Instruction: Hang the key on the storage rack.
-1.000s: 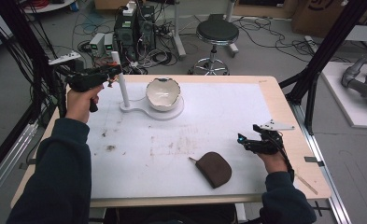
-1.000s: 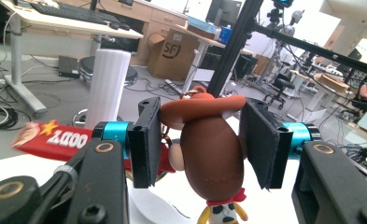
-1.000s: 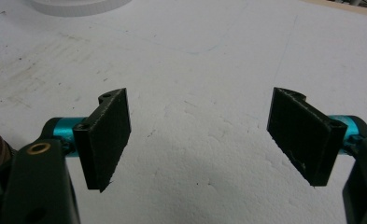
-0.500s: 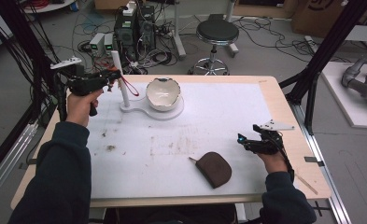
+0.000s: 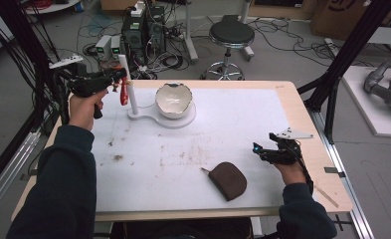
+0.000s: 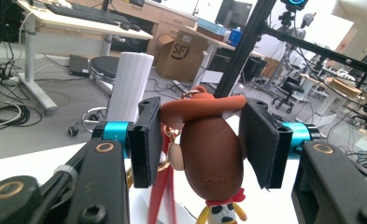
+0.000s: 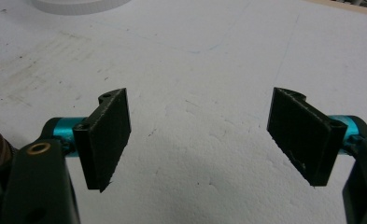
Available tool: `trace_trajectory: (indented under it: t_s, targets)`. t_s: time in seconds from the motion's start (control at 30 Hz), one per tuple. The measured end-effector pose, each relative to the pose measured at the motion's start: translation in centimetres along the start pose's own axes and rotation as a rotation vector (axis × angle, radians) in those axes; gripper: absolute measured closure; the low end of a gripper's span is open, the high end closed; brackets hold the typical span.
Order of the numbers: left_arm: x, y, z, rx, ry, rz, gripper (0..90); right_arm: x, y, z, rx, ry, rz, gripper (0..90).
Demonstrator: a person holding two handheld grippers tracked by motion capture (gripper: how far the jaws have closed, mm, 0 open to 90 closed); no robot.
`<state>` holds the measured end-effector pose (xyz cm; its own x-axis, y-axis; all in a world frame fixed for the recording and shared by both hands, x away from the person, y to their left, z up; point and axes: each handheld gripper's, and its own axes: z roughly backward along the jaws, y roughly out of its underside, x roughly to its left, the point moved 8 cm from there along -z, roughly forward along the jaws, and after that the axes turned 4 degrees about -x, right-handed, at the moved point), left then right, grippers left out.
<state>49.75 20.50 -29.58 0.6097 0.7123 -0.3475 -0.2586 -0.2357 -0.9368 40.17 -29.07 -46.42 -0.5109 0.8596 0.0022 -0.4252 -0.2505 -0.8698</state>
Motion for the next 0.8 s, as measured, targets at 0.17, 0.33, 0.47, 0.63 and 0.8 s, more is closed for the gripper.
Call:
trace_trajectory:
  t_s: [0.17,0.33,0.47,0.63,0.8]
  targets:
    - [0.4,0.1,0.1,-0.002,-0.018,0.008,49.8,-0.1,0.0,0.0,-0.001,0.0,0.001,21.8]
    - [0.6,0.1,0.6,-0.016,-0.019,0.015,49.8,-0.1,0.0,-0.1,0.002,-0.001,0.002,21.8]
    - [1.0,-0.1,0.8,-0.031,-0.03,0.023,49.9,0.0,0.0,-0.1,0.003,-0.005,0.002,21.8]
    - [1.5,-0.1,0.7,-0.032,-0.043,0.033,49.9,0.0,0.1,-0.1,0.005,-0.001,0.002,21.8]
    - [1.8,0.2,0.4,-0.019,-0.062,0.027,49.9,0.1,0.1,-0.1,0.006,-0.006,0.007,21.8]
